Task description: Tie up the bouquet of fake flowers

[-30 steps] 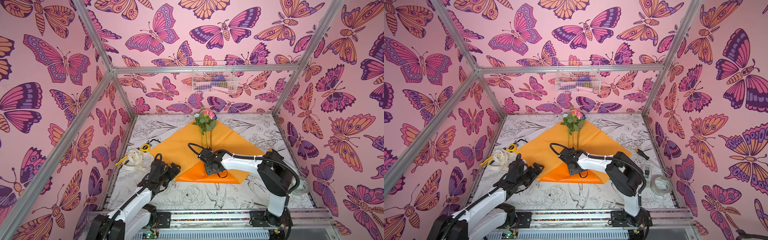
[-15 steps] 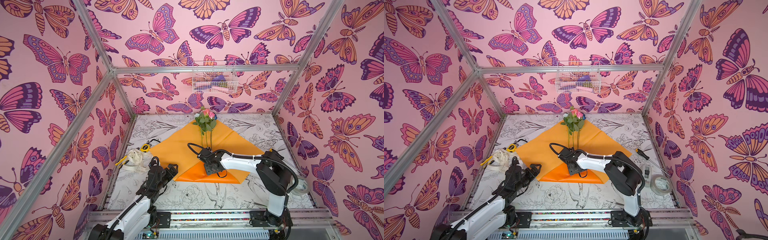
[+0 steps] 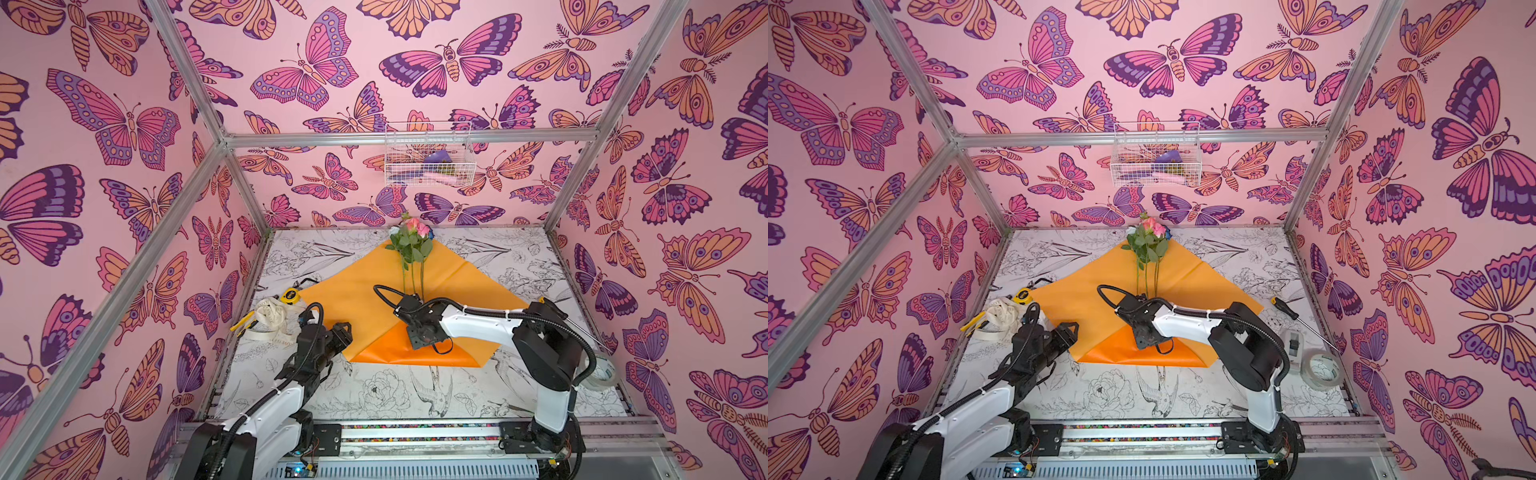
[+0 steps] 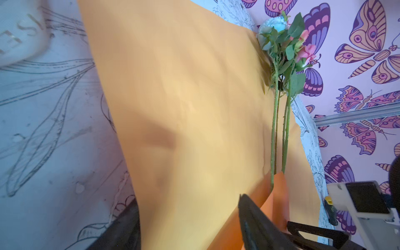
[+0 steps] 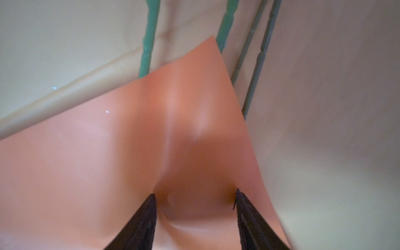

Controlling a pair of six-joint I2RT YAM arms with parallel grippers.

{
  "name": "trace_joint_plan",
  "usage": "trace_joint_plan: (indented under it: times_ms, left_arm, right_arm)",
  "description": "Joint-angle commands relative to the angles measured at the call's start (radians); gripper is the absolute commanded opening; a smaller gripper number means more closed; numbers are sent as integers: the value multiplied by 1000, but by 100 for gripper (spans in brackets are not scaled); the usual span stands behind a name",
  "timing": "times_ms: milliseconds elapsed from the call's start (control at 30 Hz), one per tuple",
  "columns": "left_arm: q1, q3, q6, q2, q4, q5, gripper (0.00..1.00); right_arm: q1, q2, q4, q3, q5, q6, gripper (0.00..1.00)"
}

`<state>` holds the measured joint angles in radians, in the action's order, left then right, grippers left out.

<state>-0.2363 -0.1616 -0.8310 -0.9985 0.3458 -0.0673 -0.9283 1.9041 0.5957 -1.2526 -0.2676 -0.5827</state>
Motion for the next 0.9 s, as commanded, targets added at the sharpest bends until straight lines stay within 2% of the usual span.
trace_joint_plan:
  times_ms: [0,100,300,533,867]
  left_arm:
    - [5,-25,47,-12,51,-17,52]
    - [5,-30,61,-6,51,-33,37]
    - [5,-28,59,2,51,-46,18]
    - [6,-27,50,2,51,-48,11]
    - [6,-23,30,-2,50,-42,10]
  right_arm:
    - [-4,-15,33,-33,16,14,59]
    - [-4,-29,47,-34,24,16,58]
    - [-14,-53,60,-36,57,16,55]
    - [-52,-81,51,-45,111,44,50]
    - [-112,-51,-54,-31,291,99,42]
